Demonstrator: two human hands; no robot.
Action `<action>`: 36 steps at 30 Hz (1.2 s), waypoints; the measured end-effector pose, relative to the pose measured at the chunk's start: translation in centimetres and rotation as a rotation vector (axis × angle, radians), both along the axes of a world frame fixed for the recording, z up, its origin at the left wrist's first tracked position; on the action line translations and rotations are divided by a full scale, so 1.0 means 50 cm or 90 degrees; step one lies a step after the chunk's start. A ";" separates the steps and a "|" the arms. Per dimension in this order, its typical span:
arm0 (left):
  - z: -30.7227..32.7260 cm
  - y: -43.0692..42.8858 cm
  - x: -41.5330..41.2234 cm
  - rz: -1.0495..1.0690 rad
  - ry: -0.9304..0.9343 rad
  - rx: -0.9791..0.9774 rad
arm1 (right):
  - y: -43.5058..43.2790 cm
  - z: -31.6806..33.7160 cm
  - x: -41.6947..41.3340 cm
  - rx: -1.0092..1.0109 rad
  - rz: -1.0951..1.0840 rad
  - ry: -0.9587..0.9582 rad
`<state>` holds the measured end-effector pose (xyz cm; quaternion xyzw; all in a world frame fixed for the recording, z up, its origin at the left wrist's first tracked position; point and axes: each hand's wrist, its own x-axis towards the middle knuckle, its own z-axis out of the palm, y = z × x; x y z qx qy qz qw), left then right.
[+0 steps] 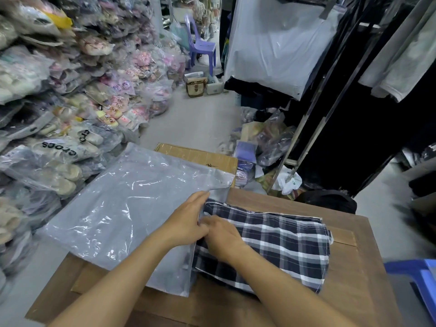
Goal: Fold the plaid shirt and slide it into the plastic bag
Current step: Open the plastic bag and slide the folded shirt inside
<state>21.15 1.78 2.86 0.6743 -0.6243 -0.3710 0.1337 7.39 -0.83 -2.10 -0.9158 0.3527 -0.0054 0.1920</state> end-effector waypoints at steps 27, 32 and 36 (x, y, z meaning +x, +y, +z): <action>-0.058 0.015 -0.086 -0.066 -0.033 0.064 | -0.095 0.010 -0.096 0.089 -0.368 0.030; -0.048 0.010 -0.081 -0.067 -0.034 0.082 | -0.121 0.041 -0.168 0.106 -0.435 -0.033; -0.043 0.004 -0.084 -0.073 -0.054 0.092 | -0.141 0.087 -0.303 0.191 -0.570 0.127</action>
